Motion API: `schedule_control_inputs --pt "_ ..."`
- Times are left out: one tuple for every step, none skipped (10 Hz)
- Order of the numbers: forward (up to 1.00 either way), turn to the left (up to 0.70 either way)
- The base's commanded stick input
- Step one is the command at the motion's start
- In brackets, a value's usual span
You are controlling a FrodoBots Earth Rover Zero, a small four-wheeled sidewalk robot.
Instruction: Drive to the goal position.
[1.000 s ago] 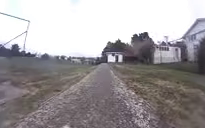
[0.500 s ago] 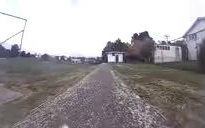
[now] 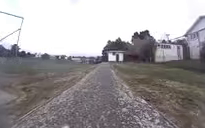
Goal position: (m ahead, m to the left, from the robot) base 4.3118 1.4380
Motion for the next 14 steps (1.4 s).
schedule_control_inputs --pt "0.60 0.00" --pt "0.60 0.00" --pt "0.60 0.00" --pt "0.60 -0.01" --pt "0.60 -0.05" --pt "0.60 -0.11" --pt "0.60 -0.01" --pt "0.60 -0.04" --pt "0.60 -0.07" --pt "0.60 -0.09" --pt "0.60 -0.12" --pt "0.60 -0.15" --pt "0.60 -0.12" --pt "0.60 -0.09"
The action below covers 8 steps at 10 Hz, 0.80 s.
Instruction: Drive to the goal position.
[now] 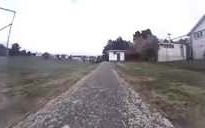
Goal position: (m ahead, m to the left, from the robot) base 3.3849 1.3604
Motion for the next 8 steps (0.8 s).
schedule_control_inputs --pt "0.60 -0.06" --pt "0.60 -0.03" --pt "0.60 0.00" --pt "0.60 0.00" --pt "0.60 0.00" --pt "0.60 0.00" --pt "0.60 0.00" --pt "0.60 0.00"
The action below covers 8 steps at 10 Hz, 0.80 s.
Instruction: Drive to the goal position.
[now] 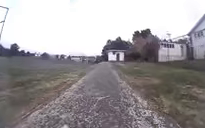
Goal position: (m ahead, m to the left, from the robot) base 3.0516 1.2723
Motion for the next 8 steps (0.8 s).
schedule_control_inputs --pt "0.60 0.00" --pt "0.60 0.00" --pt "0.60 0.00" --pt "0.60 0.00" --pt "0.60 0.00" --pt "0.60 0.00" --pt "0.60 0.00" --pt "0.60 0.00"
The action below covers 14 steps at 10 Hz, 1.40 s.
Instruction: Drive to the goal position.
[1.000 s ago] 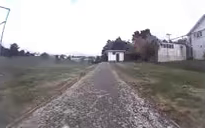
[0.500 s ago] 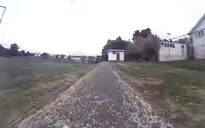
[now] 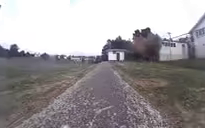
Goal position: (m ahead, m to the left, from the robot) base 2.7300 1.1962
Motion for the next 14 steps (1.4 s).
schedule_control_inputs --pt "0.60 0.00" --pt "0.60 0.00" --pt "0.60 0.00" --pt "0.60 0.00" --pt "0.60 0.00" --pt "0.60 0.00" --pt "0.60 0.00" --pt "0.60 0.00" --pt "0.60 0.00" --pt "0.60 0.00" --pt "0.60 -0.15" --pt "0.60 -0.15" --pt "0.60 -0.15" --pt "0.60 -0.15"
